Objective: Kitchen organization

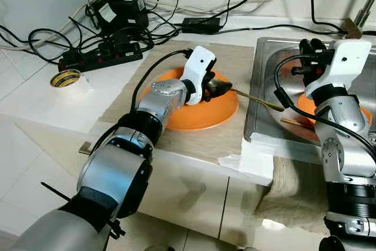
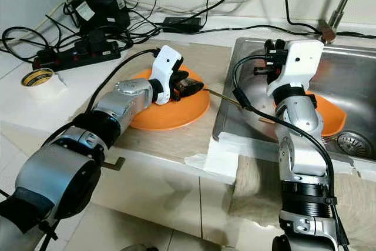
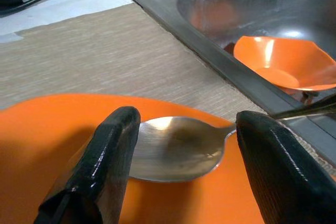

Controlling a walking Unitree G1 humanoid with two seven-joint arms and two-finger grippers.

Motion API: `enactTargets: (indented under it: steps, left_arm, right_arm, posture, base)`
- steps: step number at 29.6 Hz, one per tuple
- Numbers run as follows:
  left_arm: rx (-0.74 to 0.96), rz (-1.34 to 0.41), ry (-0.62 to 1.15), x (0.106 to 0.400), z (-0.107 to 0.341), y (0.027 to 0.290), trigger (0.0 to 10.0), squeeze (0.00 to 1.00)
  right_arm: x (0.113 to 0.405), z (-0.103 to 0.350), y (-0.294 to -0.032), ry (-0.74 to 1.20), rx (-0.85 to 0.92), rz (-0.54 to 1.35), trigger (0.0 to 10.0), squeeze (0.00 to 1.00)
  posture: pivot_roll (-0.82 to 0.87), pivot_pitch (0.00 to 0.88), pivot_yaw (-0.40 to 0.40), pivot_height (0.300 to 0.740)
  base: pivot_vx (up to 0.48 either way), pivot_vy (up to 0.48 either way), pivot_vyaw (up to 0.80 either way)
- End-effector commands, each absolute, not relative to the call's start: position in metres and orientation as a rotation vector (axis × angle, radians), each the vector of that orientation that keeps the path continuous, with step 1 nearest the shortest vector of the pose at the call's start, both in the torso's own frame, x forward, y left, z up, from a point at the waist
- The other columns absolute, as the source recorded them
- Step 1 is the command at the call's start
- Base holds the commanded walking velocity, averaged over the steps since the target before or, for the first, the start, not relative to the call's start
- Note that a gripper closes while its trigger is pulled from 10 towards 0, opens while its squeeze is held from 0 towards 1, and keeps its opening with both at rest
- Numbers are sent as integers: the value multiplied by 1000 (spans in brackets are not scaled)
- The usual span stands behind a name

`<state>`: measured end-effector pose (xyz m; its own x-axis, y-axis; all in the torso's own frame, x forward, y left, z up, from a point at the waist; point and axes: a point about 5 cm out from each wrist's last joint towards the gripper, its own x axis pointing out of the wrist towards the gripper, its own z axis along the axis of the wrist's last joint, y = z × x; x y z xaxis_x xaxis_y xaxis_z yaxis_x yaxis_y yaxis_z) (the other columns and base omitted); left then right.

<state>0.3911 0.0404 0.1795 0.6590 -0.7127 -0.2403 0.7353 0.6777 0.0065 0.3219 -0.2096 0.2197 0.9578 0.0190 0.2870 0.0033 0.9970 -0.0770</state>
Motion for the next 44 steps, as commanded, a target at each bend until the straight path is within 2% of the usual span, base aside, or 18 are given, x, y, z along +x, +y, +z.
enactTargets:
  steps: [1, 25, 44]
  left_arm:
    - [121, -800, 220, 394, 184, 43, 10000, 0]
    - [108, -736, 340, 392, 164, 55, 10000, 0]
    - [56, -660, 379, 393, 151, 80, 10000, 0]
  right_arm:
    - [321, 222, -208, -293, -79, 24, 10000, 0]
    - [321, 221, -212, -264, -94, 32, 10000, 0]
    - [323, 219, -213, -239, -107, 50, 10000, 0]
  posture:
    - [-130, 0, 108, 740]
    - [-131, 0, 96, 740]
    - [-122, 0, 75, 740]
  base:
    - [0, 0, 0]
    - [0, 0, 0]
    - [0, 0, 0]
